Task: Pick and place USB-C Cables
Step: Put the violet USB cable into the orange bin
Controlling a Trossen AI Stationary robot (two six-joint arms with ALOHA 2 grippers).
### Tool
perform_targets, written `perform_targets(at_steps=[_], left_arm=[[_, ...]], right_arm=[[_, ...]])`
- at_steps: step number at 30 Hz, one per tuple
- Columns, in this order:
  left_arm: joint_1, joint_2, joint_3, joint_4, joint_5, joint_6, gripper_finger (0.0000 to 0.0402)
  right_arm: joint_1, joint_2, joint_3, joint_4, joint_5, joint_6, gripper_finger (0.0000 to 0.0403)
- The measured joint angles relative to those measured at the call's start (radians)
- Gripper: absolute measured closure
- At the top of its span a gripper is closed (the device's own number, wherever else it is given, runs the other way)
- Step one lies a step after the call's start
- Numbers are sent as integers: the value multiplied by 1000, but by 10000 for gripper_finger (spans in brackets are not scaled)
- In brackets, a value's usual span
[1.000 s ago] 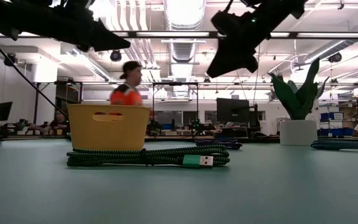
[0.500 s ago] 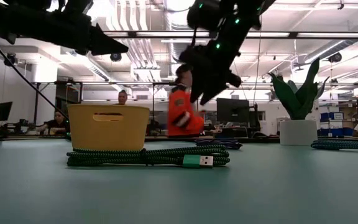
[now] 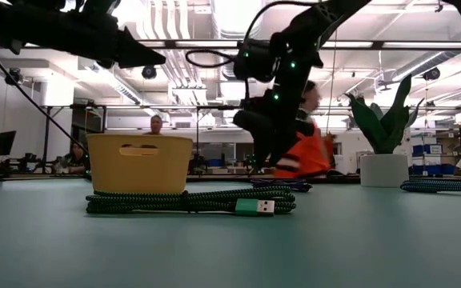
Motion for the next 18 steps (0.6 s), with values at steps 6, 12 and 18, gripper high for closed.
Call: perform_targets(at_steps=[6,12,18], left_arm=[[0,0,0,0,-1,0,327],[0,0,0,0,-1,-5,327],[0,0,0,1,-1,-6,327]], right_arm=[[-15,15,-5,7,0,0,206],[-16,18,-15,9,14,6,206],[-16,55,-24,30,15,14,207]])
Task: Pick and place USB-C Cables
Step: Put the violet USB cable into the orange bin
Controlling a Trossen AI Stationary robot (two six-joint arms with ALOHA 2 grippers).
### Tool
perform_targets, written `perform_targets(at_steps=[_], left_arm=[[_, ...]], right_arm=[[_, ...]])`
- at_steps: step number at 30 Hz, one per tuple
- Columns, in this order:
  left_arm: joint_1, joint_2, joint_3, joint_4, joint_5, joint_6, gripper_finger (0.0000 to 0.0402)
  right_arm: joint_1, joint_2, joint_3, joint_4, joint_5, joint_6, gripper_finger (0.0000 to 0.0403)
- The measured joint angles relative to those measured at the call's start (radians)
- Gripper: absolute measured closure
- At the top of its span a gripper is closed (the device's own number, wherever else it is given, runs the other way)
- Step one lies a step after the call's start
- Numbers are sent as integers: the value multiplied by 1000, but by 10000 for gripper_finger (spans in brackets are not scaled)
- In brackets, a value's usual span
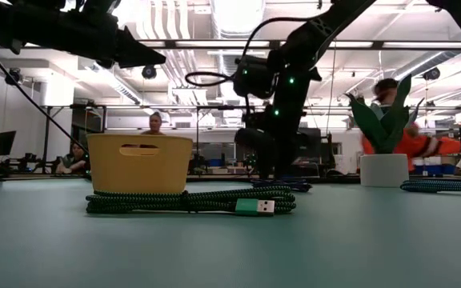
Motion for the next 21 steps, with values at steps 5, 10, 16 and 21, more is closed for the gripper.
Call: perform_targets(at_steps=[5,10,16,21], left_arm=[[0,0,0,2,0,-1,327],[0,0,0,1,0,-1,327],[0,-2,0,2,0,-2,327],[0,-5,0,2,0,-2,327]], right_arm=[[0,28,-3,13,0,12,209],[0,39,-3,24,0,28,242],[1,63,0,32,-9,63,309],[1,63,1,30,-26,90,363]])
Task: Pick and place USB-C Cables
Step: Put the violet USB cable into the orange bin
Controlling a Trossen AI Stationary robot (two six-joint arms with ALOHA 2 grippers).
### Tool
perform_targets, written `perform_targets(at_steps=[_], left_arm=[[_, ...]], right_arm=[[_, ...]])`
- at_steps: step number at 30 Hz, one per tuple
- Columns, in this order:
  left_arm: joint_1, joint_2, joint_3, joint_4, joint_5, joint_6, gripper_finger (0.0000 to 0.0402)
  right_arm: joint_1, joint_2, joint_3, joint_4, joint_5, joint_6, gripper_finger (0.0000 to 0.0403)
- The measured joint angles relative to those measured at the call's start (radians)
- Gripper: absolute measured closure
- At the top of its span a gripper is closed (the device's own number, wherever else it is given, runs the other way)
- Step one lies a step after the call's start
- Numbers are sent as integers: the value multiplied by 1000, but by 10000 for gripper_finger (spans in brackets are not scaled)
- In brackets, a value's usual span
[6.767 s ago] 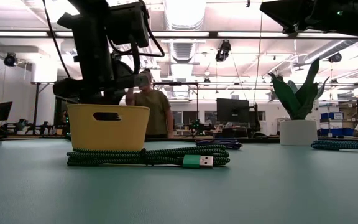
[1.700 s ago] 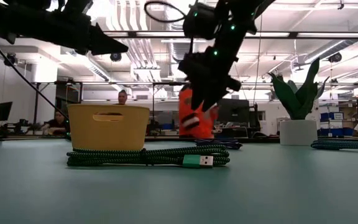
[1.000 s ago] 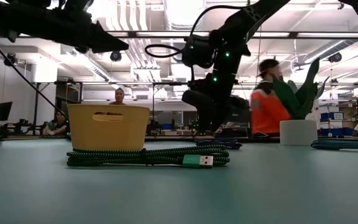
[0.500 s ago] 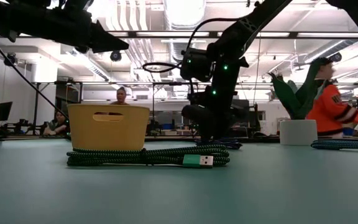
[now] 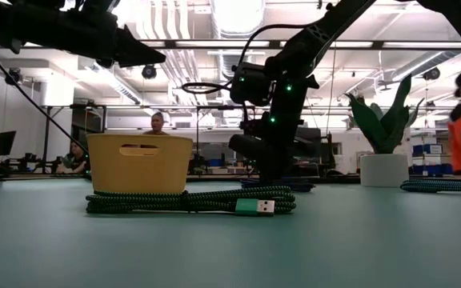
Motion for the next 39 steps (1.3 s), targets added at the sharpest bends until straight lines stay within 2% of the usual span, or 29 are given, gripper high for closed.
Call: perform_targets(at_steps=[4,15,30,39], left_arm=[[-1,-8,-4,-2,0,-1,327],[-1,-27,-5,-3,0,-2,327],[-1,-158,-32,-6,0,-29,327],[-1,-165,-33,-14,0,-29,327]], right_arm=[[3,-8,-2,0,0,21,381],[31,-57,-5,-18,34,4,376],[100,-149,-3,-2,79,-22,376],[138,-180,-2,105,80,-61,375]])
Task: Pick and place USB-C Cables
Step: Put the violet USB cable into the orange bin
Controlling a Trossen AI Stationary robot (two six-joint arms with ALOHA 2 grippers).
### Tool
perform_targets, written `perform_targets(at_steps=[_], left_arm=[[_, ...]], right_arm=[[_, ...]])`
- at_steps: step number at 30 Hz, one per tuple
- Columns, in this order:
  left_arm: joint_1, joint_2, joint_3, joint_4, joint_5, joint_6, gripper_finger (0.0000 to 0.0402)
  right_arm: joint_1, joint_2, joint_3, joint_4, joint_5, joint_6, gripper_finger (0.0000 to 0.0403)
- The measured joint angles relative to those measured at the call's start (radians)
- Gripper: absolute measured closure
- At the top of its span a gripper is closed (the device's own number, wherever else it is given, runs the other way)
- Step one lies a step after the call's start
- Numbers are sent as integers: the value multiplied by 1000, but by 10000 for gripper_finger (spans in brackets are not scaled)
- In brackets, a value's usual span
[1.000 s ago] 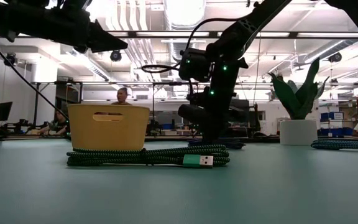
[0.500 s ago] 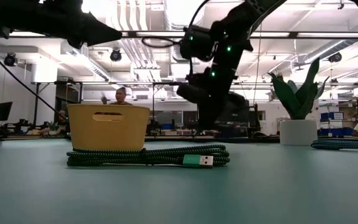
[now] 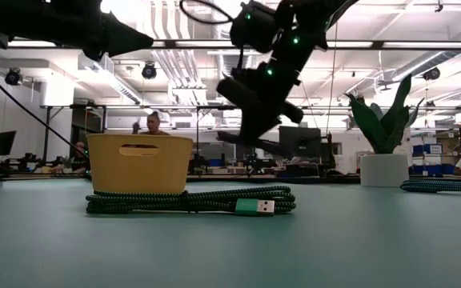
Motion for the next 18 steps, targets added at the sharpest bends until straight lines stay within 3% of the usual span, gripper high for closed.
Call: perform_targets(at_steps=[7,14,18], left_arm=[[0,-4,0,-2,0,0,327],[0,-8,0,0,0,0,327],[-1,-4,0,0,0,-25,327]], right_arm=[[30,-16,-1,75,42,-69,375],[98,-17,-5,72,154,-69,375],[125,-23,-6,72,156,-61,375]])
